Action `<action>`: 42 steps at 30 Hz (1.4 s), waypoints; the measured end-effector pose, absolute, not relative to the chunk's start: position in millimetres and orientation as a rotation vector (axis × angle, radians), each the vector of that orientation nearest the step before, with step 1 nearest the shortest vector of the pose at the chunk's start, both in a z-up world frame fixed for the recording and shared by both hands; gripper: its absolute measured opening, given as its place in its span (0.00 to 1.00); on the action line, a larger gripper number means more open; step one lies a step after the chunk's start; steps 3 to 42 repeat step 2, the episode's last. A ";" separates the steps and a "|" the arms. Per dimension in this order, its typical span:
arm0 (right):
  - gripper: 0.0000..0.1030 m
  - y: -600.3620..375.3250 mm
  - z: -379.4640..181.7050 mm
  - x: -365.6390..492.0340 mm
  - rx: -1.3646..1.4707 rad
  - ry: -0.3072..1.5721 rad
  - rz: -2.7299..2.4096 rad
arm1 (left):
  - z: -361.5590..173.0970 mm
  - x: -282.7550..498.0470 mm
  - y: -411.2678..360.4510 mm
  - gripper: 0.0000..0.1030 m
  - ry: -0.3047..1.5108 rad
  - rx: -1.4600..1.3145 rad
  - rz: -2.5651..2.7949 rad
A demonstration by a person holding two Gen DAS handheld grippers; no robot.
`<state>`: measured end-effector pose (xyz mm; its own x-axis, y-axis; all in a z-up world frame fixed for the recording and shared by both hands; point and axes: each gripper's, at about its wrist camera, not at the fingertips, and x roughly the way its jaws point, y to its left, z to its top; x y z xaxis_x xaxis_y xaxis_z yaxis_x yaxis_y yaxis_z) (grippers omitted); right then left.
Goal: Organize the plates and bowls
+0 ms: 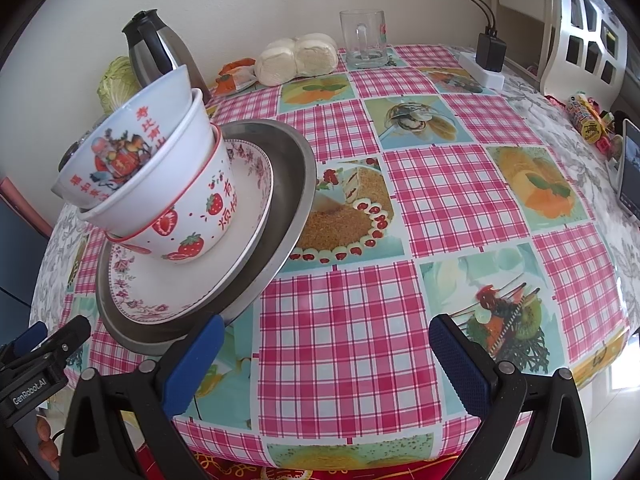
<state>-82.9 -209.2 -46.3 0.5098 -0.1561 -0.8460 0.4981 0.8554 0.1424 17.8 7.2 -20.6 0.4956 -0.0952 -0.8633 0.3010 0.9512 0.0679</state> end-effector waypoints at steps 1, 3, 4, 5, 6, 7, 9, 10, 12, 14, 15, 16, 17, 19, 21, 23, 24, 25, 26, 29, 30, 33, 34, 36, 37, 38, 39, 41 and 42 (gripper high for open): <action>1.00 -209.2 -46.3 -82.9 0.394 0.961 -0.406 | -20.6 18.4 7.6 1.00 1.029 0.215 -0.245; 1.00 -209.4 -46.3 -82.9 0.394 0.961 -0.406 | -20.7 19.1 8.5 1.00 1.033 0.207 -0.246; 1.00 -209.4 -46.3 -82.9 0.394 0.961 -0.406 | -20.7 19.1 8.5 1.00 1.033 0.207 -0.246; 1.00 -209.4 -46.3 -82.9 0.394 0.961 -0.406 | -20.7 19.1 8.5 1.00 1.033 0.207 -0.246; 1.00 -209.4 -46.3 -82.9 0.394 0.961 -0.406 | -20.7 19.1 8.5 1.00 1.033 0.207 -0.246; 1.00 -209.4 -46.3 -82.9 0.394 0.961 -0.406 | -20.7 19.1 8.5 1.00 1.033 0.207 -0.246; 1.00 -209.4 -46.3 -82.9 0.394 0.961 -0.406 | -20.7 19.1 8.5 1.00 1.033 0.207 -0.246; 1.00 -209.4 -46.3 -82.9 0.394 0.961 -0.406 | -20.7 19.1 8.5 1.00 1.033 0.207 -0.246; 1.00 -209.4 -46.3 -82.9 0.394 0.961 -0.406 | -20.7 19.1 8.5 1.00 1.033 0.207 -0.246; 1.00 -209.4 -46.3 -82.9 0.394 0.961 -0.406 | -20.7 19.1 8.5 1.00 1.033 0.207 -0.246; 1.00 -209.4 -46.3 -82.9 0.394 0.961 -0.406 | -20.7 19.1 8.5 1.00 1.033 0.207 -0.246; 1.00 -209.4 -46.3 -82.9 0.394 0.961 -0.406 | -20.7 19.1 8.5 1.00 1.033 0.207 -0.246; 1.00 -209.4 -46.3 -82.9 0.394 0.961 -0.406 | -20.7 19.1 8.5 1.00 1.033 0.207 -0.246; 1.00 -209.4 -46.3 -82.9 0.394 0.961 -0.406 | -20.7 19.1 8.5 1.00 1.033 0.207 -0.246; 1.00 -209.4 -46.3 -82.9 0.394 0.961 -0.406 | -20.7 19.1 8.5 1.00 1.033 0.207 -0.246; 1.00 -209.4 -46.3 -82.9 0.394 0.961 -0.406 | -20.7 19.1 8.5 1.00 1.033 0.207 -0.246; 1.00 -209.4 -46.3 -82.9 0.394 0.961 -0.406 | -20.7 19.1 8.5 1.00 1.033 0.207 -0.246; 1.00 -209.4 -46.3 -82.9 0.394 0.961 -0.406 | -20.7 19.1 8.5 1.00 1.033 0.207 -0.246; 1.00 -209.4 -46.3 -82.9 0.394 0.961 -0.406 | -20.7 19.1 8.5 1.00 1.033 0.207 -0.246; 1.00 -209.4 -46.3 -82.9 0.394 0.961 -0.406 | -20.7 19.1 8.5 1.00 1.033 0.207 -0.246; 1.00 -209.4 -46.3 -82.9 0.394 0.961 -0.406 | -20.7 19.1 8.5 1.00 1.033 0.207 -0.246; 1.00 -209.4 -46.3 -82.9 0.394 0.961 -0.406 | -20.7 19.1 8.5 1.00 1.033 0.207 -0.246; 1.00 -209.4 -46.3 -82.9 0.394 0.961 -0.406 | -20.7 19.1 8.5 1.00 1.033 0.207 -0.246; 1.00 -209.4 -46.3 -82.9 0.394 0.961 -0.406 | -20.7 19.1 8.5 1.00 1.033 0.207 -0.246; 1.00 -209.4 -46.3 -82.9 0.394 0.961 -0.406 | -20.7 19.1 8.5 1.00 1.033 0.207 -0.246; 1.00 -209.4 -46.3 -82.9 0.394 0.961 -0.406 | -20.7 19.1 8.5 1.00 1.033 0.207 -0.246; 1.00 -209.4 -46.3 -82.9 0.394 0.961 -0.406 | -20.7 19.1 8.5 1.00 1.033 0.207 -0.246; 1.00 -209.4 -46.3 -82.9 0.394 0.961 -0.406 | -20.7 19.1 8.5 1.00 1.033 0.207 -0.246; 1.00 -209.4 -46.3 -82.9 0.394 0.961 -0.406 | -20.7 19.1 8.5 1.00 1.033 0.207 -0.246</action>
